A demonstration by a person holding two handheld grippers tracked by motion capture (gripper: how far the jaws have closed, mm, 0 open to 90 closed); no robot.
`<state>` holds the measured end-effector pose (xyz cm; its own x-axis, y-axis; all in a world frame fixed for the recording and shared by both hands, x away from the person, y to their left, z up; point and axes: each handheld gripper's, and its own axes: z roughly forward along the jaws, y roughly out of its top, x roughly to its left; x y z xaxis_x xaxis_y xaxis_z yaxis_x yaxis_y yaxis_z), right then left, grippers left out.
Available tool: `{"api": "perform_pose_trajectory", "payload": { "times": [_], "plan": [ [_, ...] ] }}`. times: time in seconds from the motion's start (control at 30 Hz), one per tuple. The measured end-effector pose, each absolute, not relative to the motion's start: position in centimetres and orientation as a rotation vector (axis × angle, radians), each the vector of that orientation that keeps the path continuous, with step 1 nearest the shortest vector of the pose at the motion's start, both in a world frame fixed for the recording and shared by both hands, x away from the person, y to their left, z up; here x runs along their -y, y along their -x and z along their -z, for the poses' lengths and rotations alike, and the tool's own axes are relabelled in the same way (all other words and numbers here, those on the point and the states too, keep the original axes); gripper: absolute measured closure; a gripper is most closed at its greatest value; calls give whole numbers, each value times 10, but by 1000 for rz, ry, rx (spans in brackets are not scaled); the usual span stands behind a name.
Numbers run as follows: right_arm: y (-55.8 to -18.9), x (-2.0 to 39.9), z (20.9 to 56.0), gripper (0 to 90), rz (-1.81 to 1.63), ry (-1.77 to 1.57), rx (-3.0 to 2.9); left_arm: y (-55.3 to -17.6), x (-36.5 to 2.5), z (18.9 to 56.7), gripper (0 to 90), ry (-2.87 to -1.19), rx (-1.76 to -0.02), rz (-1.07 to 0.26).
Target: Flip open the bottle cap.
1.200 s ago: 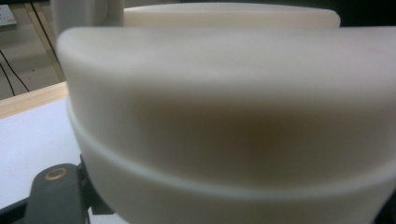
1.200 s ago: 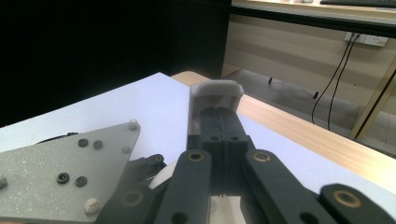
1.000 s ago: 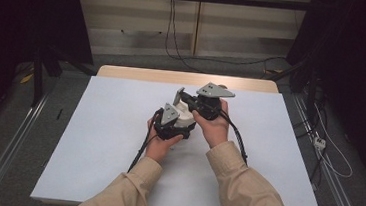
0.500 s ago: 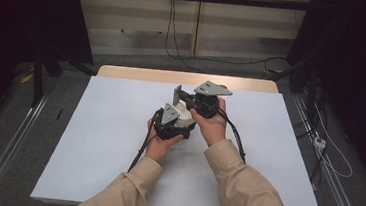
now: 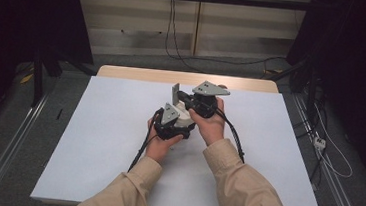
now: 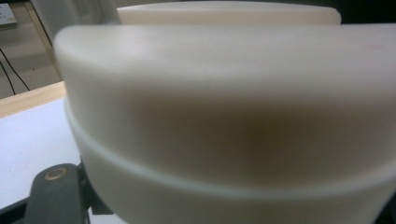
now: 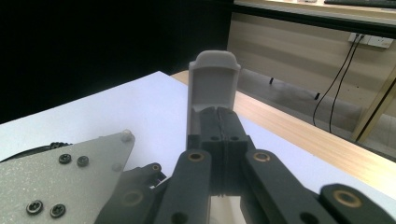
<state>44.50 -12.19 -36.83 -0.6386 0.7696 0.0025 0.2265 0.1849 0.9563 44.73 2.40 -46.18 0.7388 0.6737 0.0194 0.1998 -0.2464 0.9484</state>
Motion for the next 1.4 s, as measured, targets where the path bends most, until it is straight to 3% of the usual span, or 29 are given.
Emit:
{"api": "perform_pose_trajectory", "payload": {
  "times": [1.4],
  "plan": [
    [-454,114,374,900,-1456,-913,-1999,-448,-24,462,186,-1809,-685,-520]
  ]
}}
